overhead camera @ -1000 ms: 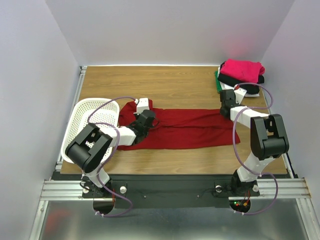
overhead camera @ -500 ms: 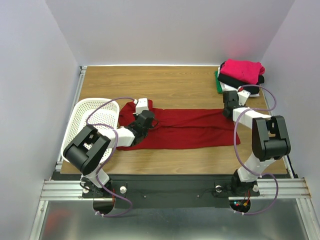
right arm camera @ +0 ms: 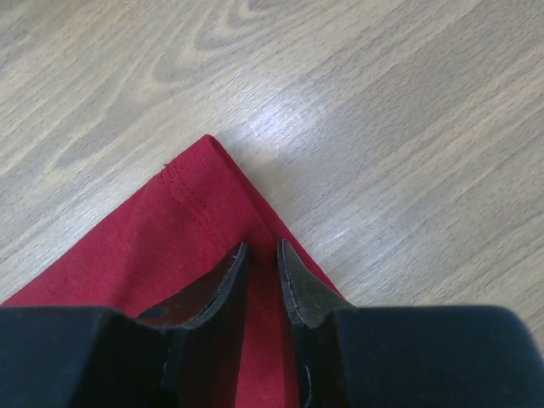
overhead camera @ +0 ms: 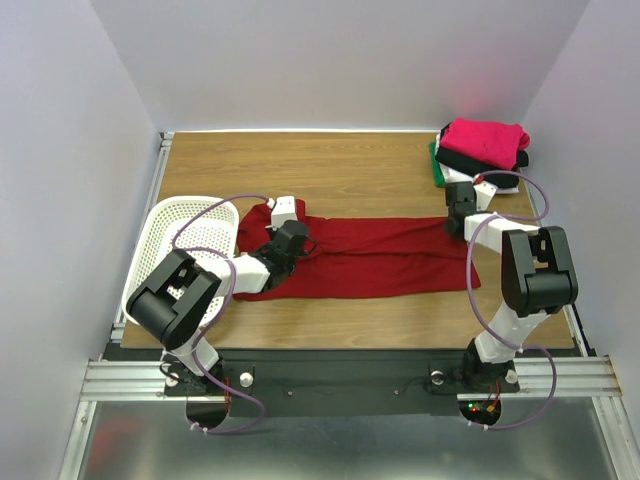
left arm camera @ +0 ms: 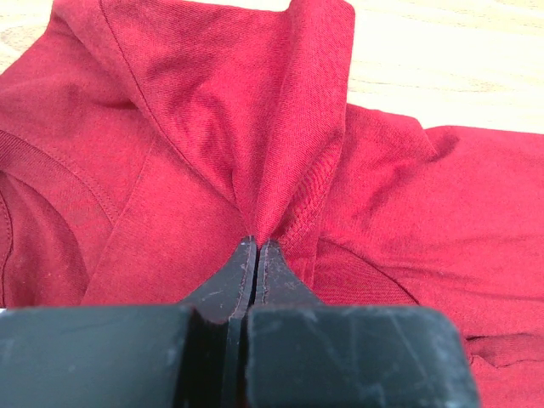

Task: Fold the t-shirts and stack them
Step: Fold the tshirt

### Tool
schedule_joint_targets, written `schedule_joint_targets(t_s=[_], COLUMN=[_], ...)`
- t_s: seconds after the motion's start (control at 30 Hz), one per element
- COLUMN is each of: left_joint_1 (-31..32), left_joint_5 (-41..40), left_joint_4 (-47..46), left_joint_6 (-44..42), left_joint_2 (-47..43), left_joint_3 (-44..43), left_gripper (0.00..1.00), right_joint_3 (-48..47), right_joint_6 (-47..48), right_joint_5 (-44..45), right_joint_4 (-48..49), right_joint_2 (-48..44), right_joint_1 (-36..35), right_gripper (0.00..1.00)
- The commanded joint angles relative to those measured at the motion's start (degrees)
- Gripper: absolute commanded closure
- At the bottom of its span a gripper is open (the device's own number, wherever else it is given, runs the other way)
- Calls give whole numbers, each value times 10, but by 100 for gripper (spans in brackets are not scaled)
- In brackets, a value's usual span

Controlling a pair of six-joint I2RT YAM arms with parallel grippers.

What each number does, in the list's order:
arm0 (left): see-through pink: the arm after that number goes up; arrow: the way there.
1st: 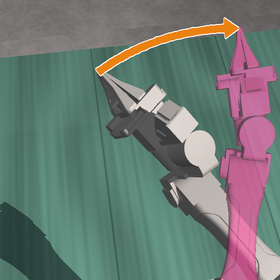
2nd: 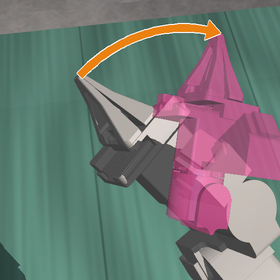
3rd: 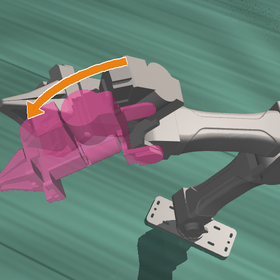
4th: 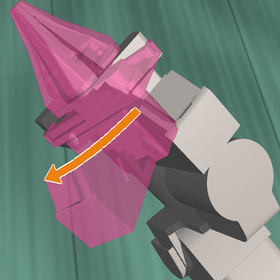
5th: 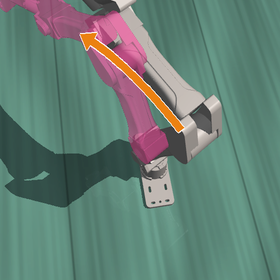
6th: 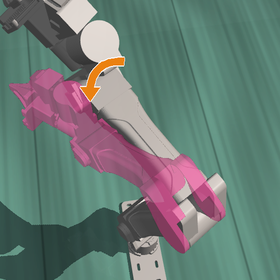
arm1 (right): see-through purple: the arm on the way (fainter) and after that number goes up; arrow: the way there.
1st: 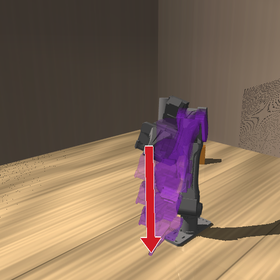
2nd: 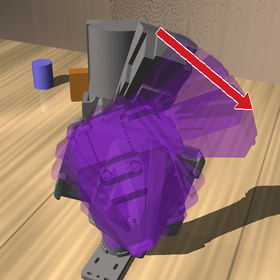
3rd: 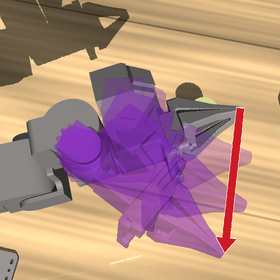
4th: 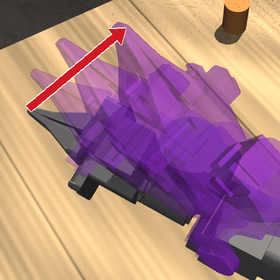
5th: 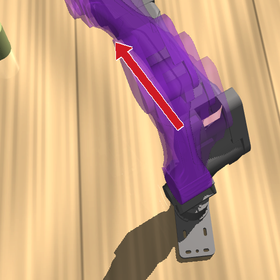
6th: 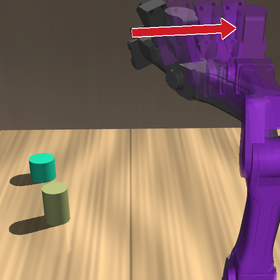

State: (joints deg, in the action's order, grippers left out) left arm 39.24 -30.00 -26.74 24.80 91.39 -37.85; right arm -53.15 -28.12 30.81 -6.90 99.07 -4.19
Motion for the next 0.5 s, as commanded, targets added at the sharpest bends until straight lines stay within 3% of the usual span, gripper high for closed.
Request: schedule_joint_targets(t_s=[0.0,0.2,0.47], left_joint_1=[-4,-4,-3], left_joint_5=[-7,-9,-8], left_joint_4=[-12,-12,-12], left_joint_6=[0,1,1], left_joint_2=[-19,-22,-25], left_joint_3=[7,8,8], left_gripper=[100,100,100], right_joint_3=[-13,-19,-27], right_joint_6=[1,4,18], right_joint_5=[-15,-15,4], right_joint_4=[1,0,-7], right_joint_2=[11,20,-2], right_joint_1=[4,3,4], right_gripper=[78,99,100])
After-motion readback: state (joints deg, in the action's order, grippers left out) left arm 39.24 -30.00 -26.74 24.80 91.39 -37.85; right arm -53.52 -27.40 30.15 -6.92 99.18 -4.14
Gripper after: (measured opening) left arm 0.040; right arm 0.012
